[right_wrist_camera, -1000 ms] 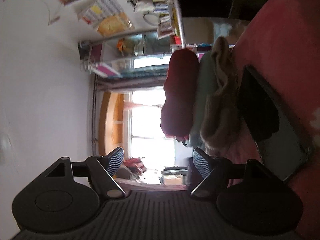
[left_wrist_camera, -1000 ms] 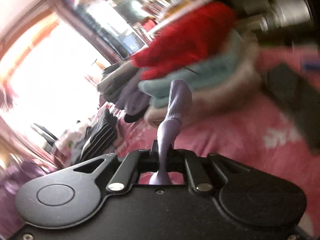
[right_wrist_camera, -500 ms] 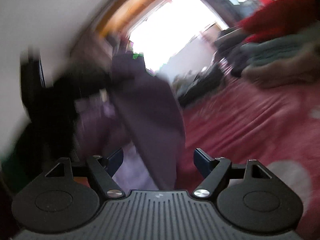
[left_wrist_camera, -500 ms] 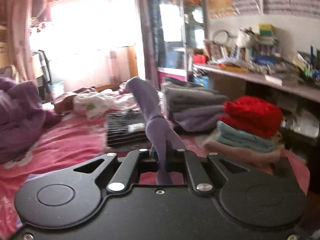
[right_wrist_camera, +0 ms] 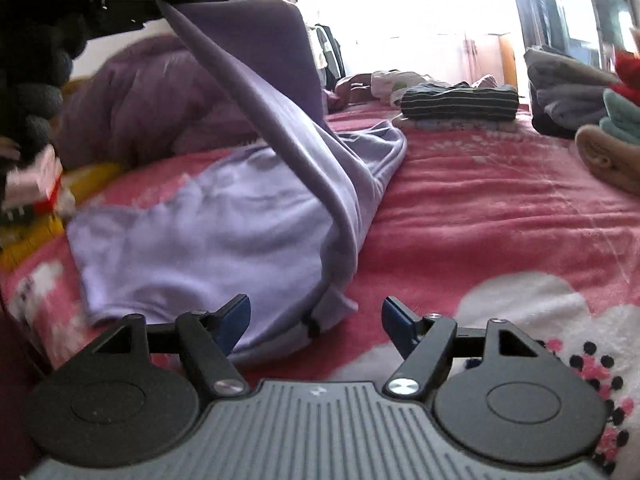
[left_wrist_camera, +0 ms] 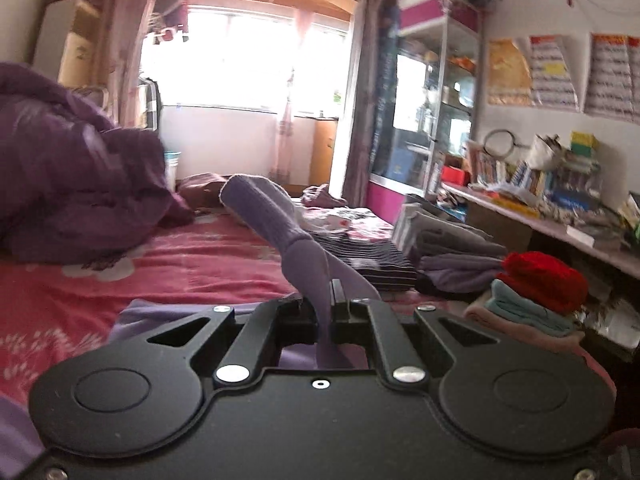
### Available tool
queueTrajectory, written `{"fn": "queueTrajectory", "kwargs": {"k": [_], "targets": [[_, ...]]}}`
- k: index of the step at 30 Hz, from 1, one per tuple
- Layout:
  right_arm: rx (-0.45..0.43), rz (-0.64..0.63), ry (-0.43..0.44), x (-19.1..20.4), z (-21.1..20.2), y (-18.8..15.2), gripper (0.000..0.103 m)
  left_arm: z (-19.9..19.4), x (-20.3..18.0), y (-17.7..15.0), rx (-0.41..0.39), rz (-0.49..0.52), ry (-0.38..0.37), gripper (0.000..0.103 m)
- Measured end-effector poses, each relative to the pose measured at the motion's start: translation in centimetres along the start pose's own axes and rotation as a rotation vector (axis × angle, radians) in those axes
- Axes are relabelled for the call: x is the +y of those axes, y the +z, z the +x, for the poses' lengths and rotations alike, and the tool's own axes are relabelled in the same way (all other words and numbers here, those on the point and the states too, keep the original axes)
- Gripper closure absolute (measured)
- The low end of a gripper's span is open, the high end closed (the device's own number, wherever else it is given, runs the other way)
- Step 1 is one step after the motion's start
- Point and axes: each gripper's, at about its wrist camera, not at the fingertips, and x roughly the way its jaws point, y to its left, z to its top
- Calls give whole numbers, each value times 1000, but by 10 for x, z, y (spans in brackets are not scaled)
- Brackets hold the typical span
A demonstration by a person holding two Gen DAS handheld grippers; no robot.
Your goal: Fold clothes
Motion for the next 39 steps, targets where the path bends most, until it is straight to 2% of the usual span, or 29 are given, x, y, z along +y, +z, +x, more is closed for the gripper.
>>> {"fn": "queueTrajectory", "kwargs": {"k": [6, 8, 19, 27, 35, 39], "targets": [[16, -73, -45, 15, 4, -7, 43, -18, 50, -21, -47, -138, 1, 99], [13, -108, -60, 20, 4, -9, 46, -21, 68, -29, -41, -199, -4, 99], [-9, -311, -129, 52, 4, -17, 50, -26, 144, -54, -7, -368, 32, 99], [-10, -365, -146, 60, 4, -19, 52, -39, 159, -64, 4, -390, 47, 99], [-17, -400, -150, 63, 3, -20, 52, -42, 174, -82, 62, -403, 122, 99], [-34, -459, -148, 71, 0, -20, 52, -38, 181, -87, 78, -393, 148, 99]]}}
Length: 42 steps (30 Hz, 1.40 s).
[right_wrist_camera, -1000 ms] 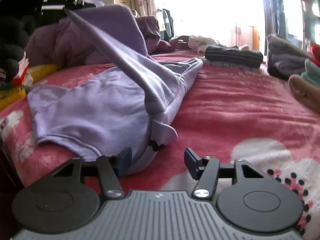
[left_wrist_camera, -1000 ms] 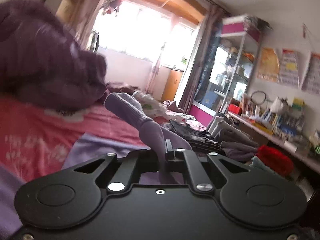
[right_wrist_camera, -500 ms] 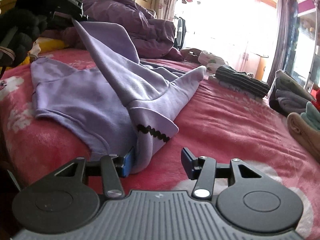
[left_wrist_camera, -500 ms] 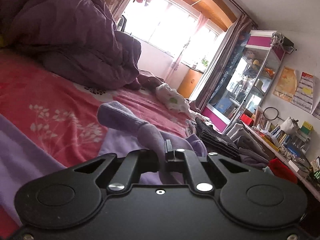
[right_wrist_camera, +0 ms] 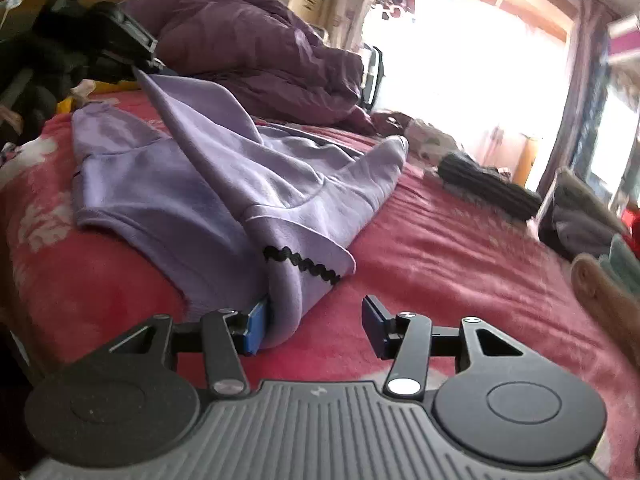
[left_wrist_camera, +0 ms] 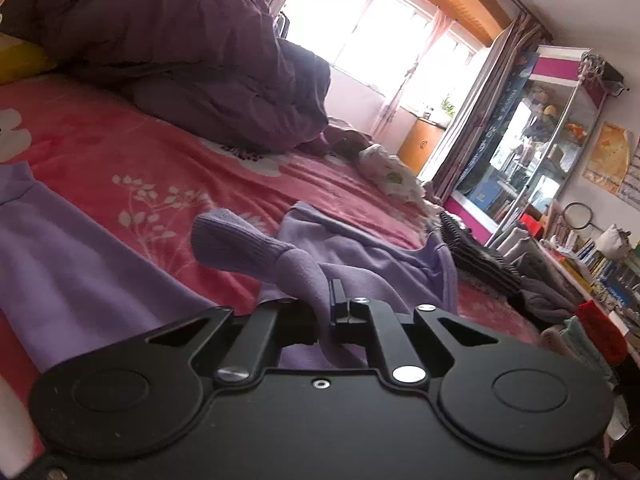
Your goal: Fold clothes
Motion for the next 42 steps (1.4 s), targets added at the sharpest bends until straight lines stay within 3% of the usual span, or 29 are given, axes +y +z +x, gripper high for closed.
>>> {"fn": "queueTrajectory", "kwargs": {"k": [9, 12, 16, 22, 25, 28, 32, 34, 35, 36, 40, 42], "targets": [[-41, -156, -5, 19, -7, 4, 53, 11, 8, 4, 1, -1, 5, 99], [-2, -218, 29, 26, -1, 1, 64, 13, 10, 1, 12, 15, 33, 99], [-3, -236, 50, 26, -6, 8, 64, 15, 14, -3, 33, 20, 47, 99], [-82, -170, 94, 23, -13, 19, 52, 11, 14, -5, 35, 31, 42, 99], [-132, -104, 126, 19, -9, 27, 41, 11, 17, -5, 38, 13, 49, 99], [-98, -44, 209, 14, 13, 29, 39, 15, 25, -5, 46, -35, 63, 98], [-22, -22, 279, 17, 30, 16, 39, 21, 46, -6, 62, -168, 56, 62], [-18, -24, 287, 17, 29, 17, 39, 24, 53, -6, 59, -211, 65, 62], [-16, -25, 291, 16, 28, 17, 39, 24, 55, -5, 48, -218, 66, 67], [-17, -26, 294, 16, 29, 16, 39, 22, 54, -4, 30, -204, 72, 88], [-22, -22, 293, 18, 28, 16, 38, 3, 27, 6, -92, 44, 127, 92], [-21, -26, 293, 19, 29, 17, 38, 13, 16, -2, -65, 192, 243, 92]]}}
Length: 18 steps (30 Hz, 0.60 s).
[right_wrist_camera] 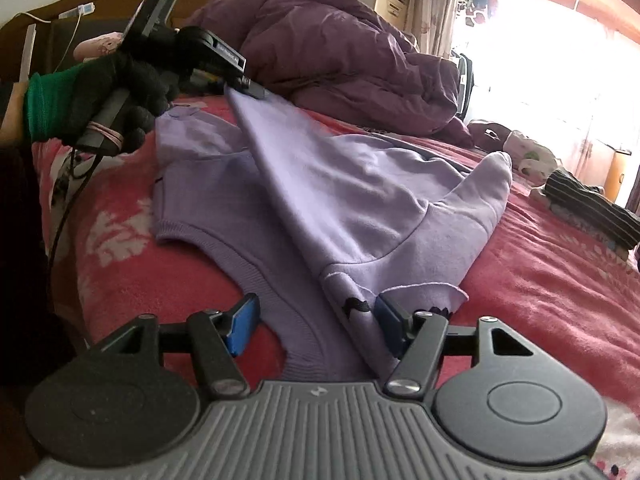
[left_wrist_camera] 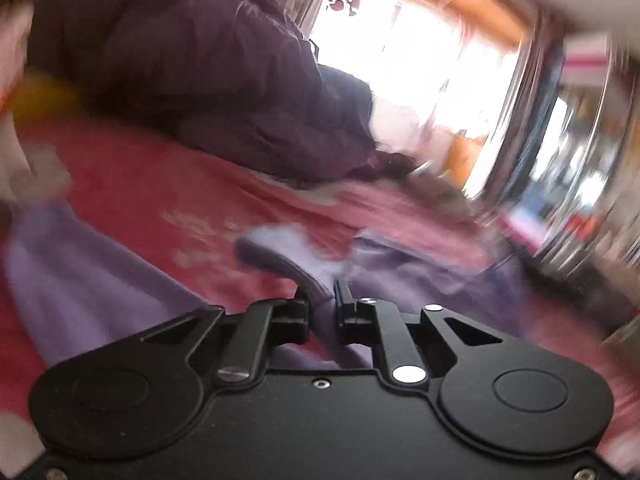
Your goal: Fold clothes
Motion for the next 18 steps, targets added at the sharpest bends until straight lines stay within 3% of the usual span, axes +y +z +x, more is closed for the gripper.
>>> {"fn": "queueTrajectory", "kwargs": {"k": [2, 4, 11, 15, 18], "targets": [[-1, 0, 5, -1, 0, 0, 38, 12, -13, -10, 47, 113, 68, 93], [-2, -1, 9, -2, 0, 0, 38, 17, -22, -15, 60, 156, 92, 93], [-41, 30, 23, -7, -7, 3, 39, 5, -30, -1, -30, 165, 85, 93], [-90, 83, 26, -14, -8, 2, 39, 18, -36, -3, -6, 182, 127, 93], [-42, 118, 77, -17, 6, -6, 33, 31, -40, -6, 43, 209, 172, 93]]}}
